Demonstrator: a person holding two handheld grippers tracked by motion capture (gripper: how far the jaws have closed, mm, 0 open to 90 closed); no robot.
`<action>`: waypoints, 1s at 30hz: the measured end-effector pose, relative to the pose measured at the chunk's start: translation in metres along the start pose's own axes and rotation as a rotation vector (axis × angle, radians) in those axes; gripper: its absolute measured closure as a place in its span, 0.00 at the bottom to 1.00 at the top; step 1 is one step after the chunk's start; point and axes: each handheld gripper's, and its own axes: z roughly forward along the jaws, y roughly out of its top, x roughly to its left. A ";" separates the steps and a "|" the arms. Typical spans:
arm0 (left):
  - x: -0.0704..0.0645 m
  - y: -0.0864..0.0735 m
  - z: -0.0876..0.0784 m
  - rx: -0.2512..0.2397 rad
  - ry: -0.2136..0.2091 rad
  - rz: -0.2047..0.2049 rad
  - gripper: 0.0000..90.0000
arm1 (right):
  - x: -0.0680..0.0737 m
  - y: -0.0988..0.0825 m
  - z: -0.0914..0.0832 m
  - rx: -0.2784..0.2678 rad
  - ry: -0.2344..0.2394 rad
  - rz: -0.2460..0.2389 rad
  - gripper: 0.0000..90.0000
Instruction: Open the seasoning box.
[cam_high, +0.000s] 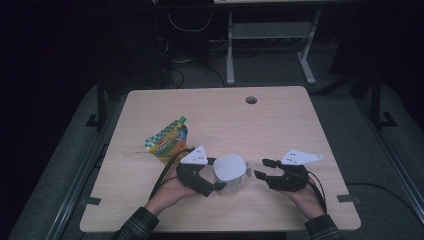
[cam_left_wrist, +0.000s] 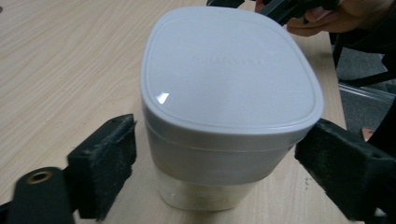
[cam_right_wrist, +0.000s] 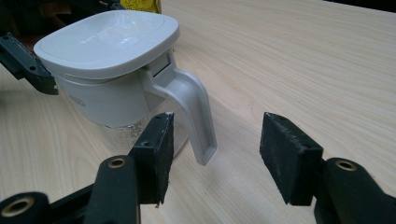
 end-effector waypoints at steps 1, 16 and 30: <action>0.000 0.000 0.000 0.001 -0.002 0.001 0.16 | 0.000 0.000 0.000 0.000 0.000 -0.001 0.49; -0.001 0.002 -0.005 -0.005 -0.005 0.006 0.20 | -0.001 -0.001 0.000 0.005 0.000 -0.004 0.49; -0.003 0.008 -0.010 -0.026 0.002 -0.008 0.21 | -0.001 -0.002 0.000 0.006 -0.001 -0.004 0.48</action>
